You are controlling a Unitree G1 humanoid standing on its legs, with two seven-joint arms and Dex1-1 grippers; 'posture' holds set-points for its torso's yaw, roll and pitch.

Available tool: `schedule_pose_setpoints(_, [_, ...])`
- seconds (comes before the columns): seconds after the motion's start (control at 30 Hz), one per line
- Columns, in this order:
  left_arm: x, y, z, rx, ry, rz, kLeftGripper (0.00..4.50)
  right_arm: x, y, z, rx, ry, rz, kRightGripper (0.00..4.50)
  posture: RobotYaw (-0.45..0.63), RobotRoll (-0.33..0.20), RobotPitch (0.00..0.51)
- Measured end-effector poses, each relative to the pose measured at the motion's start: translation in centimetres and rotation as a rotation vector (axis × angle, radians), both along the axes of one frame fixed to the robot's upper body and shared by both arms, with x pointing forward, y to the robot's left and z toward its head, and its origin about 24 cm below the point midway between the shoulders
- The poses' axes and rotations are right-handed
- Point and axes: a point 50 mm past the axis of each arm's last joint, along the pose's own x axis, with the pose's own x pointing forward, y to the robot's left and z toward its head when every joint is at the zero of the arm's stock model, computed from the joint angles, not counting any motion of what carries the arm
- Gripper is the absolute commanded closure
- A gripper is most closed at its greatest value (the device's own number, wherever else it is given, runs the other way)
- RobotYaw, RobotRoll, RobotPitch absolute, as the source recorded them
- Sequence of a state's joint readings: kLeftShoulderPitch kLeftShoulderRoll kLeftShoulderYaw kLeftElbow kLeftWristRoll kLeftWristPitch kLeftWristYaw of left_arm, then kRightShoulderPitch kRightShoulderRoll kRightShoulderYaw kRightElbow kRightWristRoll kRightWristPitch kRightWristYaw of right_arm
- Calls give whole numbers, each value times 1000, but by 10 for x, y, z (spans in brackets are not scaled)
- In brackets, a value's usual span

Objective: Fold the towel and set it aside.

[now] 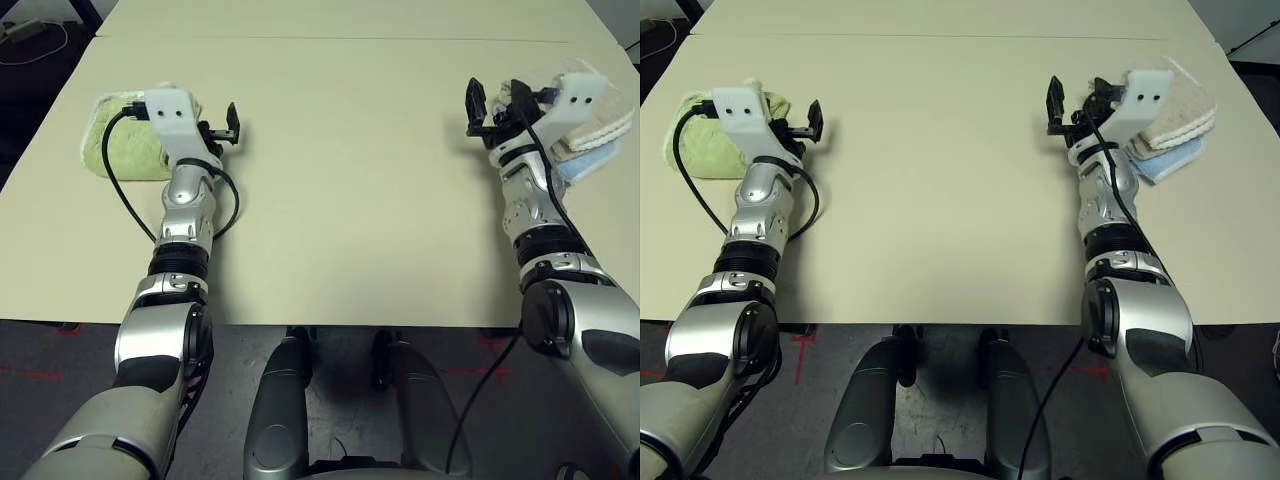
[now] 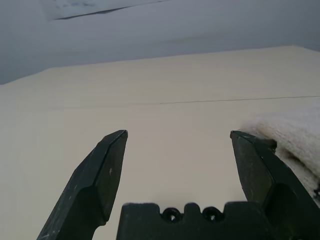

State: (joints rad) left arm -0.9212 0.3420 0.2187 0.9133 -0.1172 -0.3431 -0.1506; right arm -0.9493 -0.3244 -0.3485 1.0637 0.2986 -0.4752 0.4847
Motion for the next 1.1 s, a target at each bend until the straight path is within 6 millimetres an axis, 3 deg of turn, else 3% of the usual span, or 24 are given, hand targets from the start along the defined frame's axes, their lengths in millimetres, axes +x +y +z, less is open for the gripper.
schedule_pose_setpoints(0.3, [-3,0,-3,36,-15,-82,0,-6,-8,-12,-4,9,-5,36,19,0,251])
schedule_pose_setpoints(0.6, [-11,20,-13,30,4,-32,0,-5,-11,-12,14,27,-72,36,21,0,235])
schedule_pose_setpoints(1.1, [-10,27,-9,-25,-4,64,0,-1,-8,-10,-19,65,-85,36,13,0,230])
